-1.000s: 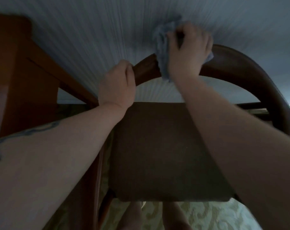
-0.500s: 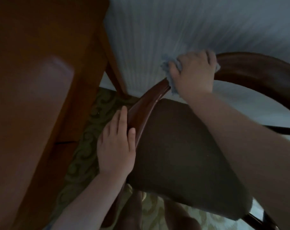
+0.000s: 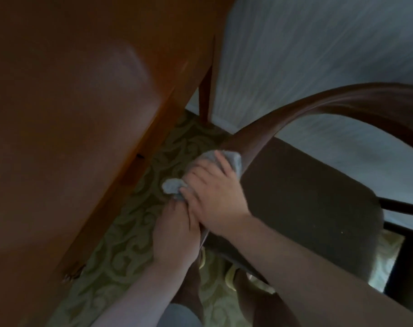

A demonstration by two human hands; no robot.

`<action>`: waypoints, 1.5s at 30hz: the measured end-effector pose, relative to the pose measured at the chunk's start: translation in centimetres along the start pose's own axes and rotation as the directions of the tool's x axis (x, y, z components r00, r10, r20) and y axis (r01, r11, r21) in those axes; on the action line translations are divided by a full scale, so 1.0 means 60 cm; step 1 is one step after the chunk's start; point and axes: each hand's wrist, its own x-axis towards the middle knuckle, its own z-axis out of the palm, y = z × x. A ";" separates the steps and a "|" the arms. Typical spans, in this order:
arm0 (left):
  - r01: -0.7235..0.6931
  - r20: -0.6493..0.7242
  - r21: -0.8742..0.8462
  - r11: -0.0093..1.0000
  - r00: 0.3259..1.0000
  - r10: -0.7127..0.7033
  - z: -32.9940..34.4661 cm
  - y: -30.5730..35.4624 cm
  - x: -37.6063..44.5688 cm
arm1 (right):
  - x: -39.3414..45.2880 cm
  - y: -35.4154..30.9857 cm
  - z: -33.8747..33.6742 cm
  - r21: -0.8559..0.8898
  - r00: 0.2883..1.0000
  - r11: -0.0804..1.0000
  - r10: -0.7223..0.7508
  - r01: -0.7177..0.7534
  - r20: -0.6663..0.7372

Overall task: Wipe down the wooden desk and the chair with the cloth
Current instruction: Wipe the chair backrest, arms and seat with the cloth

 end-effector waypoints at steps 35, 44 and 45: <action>0.230 -0.154 -0.139 0.963 0.956 -0.250 0.015 0.080 0.012 | 0.014 0.095 -0.046 -0.136 0.972 0.972 -0.166 0.190 0.168; -0.043 -0.171 0.161 0.986 0.983 0.071 0.049 0.176 0.150 | 0.046 0.166 -0.075 -0.182 0.960 0.943 0.269 -0.279 -0.076; -0.043 -0.179 0.176 0.983 0.981 0.075 0.050 0.183 0.156 | 0.048 0.176 -0.088 -0.175 0.976 0.960 0.214 -0.218 -0.039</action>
